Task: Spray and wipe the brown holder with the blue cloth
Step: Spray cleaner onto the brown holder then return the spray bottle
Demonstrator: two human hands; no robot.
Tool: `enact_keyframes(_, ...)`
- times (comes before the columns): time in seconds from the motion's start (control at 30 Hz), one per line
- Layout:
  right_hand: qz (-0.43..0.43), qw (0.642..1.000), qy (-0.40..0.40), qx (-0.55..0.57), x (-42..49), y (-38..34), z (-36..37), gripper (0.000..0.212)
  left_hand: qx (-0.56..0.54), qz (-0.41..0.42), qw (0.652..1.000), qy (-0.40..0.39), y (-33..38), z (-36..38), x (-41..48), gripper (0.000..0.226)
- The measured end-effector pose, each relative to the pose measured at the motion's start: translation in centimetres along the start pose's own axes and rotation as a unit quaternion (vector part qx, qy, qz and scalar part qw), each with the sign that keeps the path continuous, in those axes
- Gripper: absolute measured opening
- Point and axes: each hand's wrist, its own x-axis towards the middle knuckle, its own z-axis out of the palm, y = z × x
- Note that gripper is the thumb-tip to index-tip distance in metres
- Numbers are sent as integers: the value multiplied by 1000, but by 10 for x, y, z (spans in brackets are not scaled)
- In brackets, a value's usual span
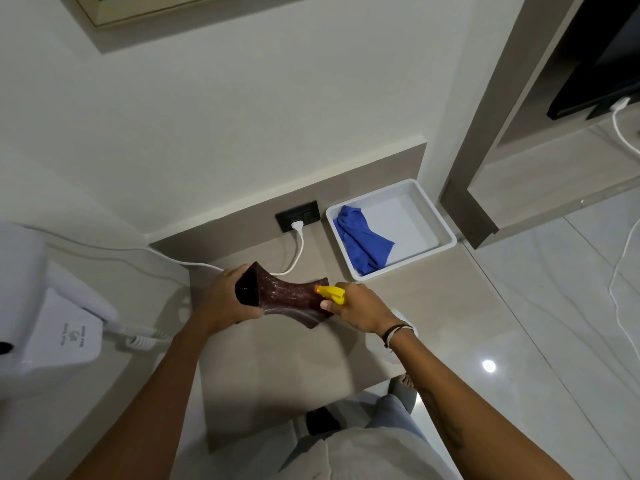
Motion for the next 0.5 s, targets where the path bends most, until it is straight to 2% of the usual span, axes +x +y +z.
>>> enact_keyframes(0.07, -38, 999, 3, 24, -3, -7, -4, 44, -33, -49, 998, 6, 3, 1, 2, 74)
enact_keyframes(0.13, -90, 995, 5, 44, -7, -17, -5, 43, -68, -101, 992, 16, 8, 3, 4, 69)
enact_keyframes(0.3, -129, 992, 6, 7, -3, -43, 6, 45, -97, -164, 981, 32, 7, 7, 12, 77)
enact_keyframes(0.43, -98, 995, 13, -30, 0, -44, 7, 44, -148, -142, 979, 8, 0, 6, 20, 84)
enact_keyframes(0.5, -62, 996, 12, -59, 1, -36, 5, 46, -135, -123, 983, -15, -1, 4, 22, 98)
